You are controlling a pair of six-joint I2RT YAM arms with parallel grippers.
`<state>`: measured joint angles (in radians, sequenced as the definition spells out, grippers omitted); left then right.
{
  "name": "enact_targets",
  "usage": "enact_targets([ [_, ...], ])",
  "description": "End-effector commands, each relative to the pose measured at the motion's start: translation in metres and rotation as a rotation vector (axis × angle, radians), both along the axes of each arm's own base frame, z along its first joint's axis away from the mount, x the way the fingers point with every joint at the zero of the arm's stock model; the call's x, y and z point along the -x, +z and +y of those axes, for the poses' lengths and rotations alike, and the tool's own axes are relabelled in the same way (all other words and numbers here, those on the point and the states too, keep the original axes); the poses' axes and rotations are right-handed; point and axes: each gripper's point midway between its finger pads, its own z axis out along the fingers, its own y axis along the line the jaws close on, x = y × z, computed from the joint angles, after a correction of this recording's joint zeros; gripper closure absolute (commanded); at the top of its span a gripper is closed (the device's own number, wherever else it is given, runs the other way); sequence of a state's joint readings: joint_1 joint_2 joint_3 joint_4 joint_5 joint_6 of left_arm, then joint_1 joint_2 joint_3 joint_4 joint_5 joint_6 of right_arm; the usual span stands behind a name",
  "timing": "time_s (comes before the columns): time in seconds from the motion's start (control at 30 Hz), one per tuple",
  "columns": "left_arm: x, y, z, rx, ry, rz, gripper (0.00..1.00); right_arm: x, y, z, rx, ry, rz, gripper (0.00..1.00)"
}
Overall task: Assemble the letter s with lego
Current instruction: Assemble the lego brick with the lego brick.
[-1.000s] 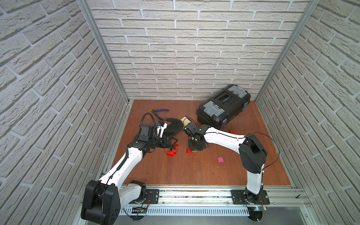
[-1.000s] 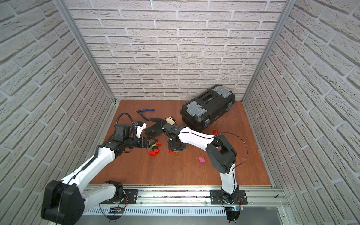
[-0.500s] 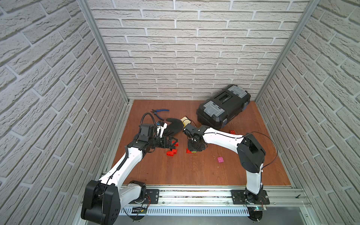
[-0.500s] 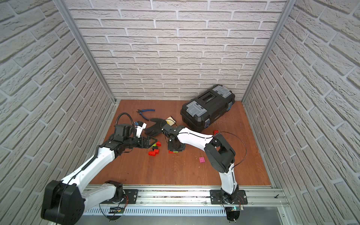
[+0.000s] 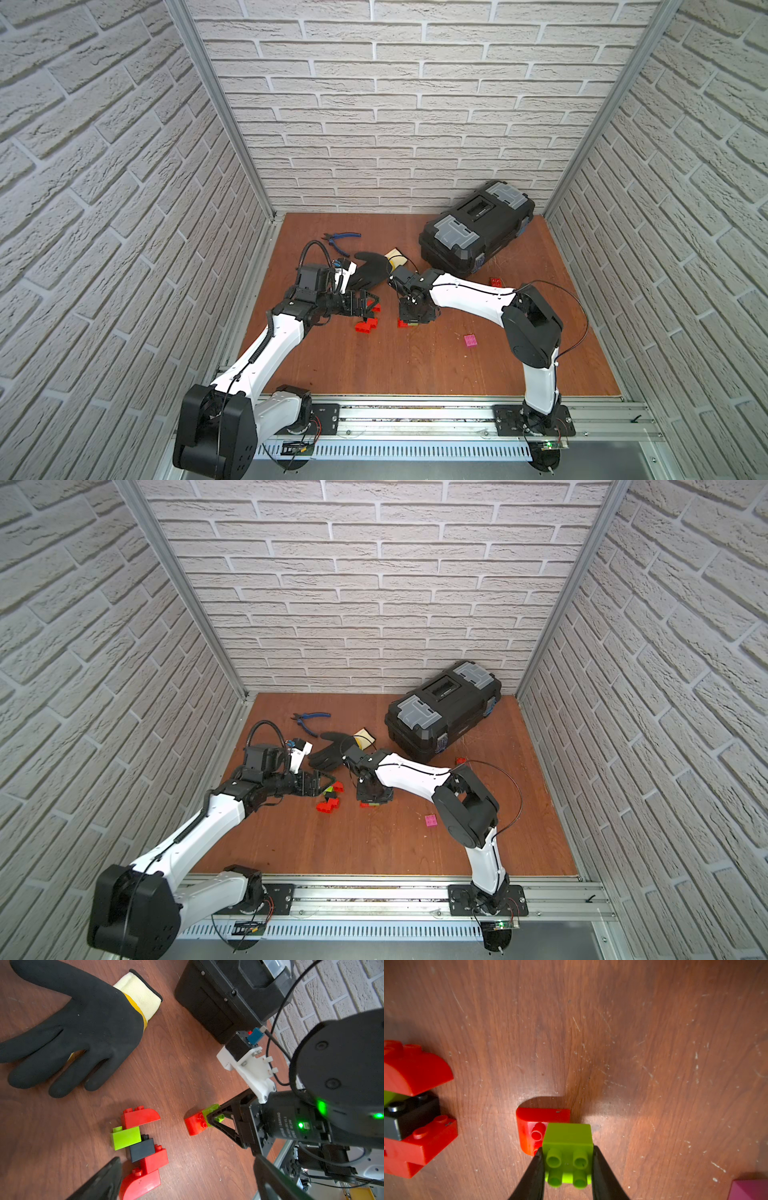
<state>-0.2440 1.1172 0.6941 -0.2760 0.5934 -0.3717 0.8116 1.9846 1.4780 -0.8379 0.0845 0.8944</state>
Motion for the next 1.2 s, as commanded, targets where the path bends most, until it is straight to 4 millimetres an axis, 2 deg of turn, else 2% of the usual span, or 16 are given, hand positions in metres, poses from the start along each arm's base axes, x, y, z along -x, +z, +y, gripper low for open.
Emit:
enact_targets([
  [0.0, -0.001, 0.007, -0.001, 0.023, -0.003, -0.032, 0.02, 0.006, -0.018, -0.005, 0.052, -0.002, 0.026, 0.7],
  [0.37, -0.001, 0.007, -0.002, 0.03, -0.008, -0.029, 0.02, 0.012, -0.032, -0.009, 0.082, 0.037, 0.068, 0.7],
  [0.6, -0.001, 0.007, -0.002, 0.031, -0.007, -0.028, 0.02, 0.001, -0.009, -0.01, 0.089, 0.055, 0.01, 0.67],
  [0.77, -0.001, 0.006, -0.002, 0.031, -0.008, -0.026, 0.02, -0.004, 0.008, -0.006, 0.068, 0.054, -0.02, 0.59],
  [1.03, -0.002, 0.005, 0.0, 0.02, 0.001, -0.024, 0.02, -0.007, 0.018, -0.001, 0.041, 0.051, -0.038, 0.52],
  [1.17, -0.004, 0.002, 0.004, 0.018, 0.023, -0.007, 0.02, -0.011, 0.039, -0.002, 0.022, 0.062, -0.088, 0.5],
])
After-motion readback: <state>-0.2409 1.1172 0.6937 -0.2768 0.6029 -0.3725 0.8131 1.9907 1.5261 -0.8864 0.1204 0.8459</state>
